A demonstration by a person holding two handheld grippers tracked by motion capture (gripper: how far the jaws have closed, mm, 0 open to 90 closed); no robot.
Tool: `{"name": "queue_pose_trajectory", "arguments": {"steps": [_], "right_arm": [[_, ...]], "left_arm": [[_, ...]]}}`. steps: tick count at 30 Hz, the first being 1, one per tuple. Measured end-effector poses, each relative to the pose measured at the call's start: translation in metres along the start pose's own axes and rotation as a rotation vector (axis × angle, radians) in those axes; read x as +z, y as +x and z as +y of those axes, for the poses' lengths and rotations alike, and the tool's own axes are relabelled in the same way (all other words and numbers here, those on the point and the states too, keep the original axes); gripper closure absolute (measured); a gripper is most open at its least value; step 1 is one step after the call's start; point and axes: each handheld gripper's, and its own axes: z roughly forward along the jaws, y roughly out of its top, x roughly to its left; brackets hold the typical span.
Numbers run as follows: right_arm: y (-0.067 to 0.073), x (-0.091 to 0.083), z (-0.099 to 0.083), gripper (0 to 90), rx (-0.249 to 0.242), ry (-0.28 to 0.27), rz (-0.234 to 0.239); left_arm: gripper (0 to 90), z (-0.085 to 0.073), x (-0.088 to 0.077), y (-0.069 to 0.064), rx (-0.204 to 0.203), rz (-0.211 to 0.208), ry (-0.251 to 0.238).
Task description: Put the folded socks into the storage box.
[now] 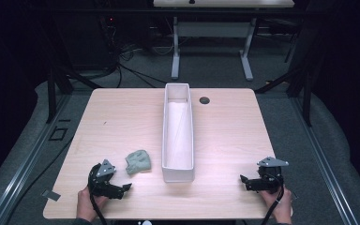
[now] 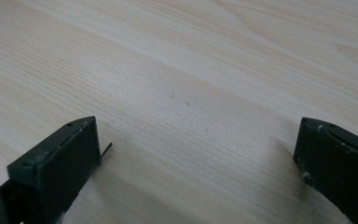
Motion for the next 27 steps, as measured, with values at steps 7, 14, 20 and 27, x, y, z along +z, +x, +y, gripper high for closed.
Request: {"name": "queue_pose_trajectory", "arguments": {"steps": [7, 14, 20, 27], "right_arm": [[0.000, 0.000, 0.000, 0.0, 0.000, 0.000, 0.001], [0.000, 0.000, 0.000, 0.0, 0.000, 0.000, 0.000], [0.000, 0.000, 0.000, 0.0, 0.002, 0.000, 0.000], [0.000, 0.000, 0.000, 0.0, 0.003, 0.000, -0.001]], "left_arm": [[0.0, 0.000, 0.000, 0.001, 0.009, -0.014, 0.001], [0.0, 0.002, 0.000, 0.003, 0.014, -0.016, 0.021], [0.0, 0.011, -0.004, 0.010, 0.026, -0.042, 0.078], [2.4, 0.036, -0.022, 0.014, 0.096, -0.106, 0.084]]}}
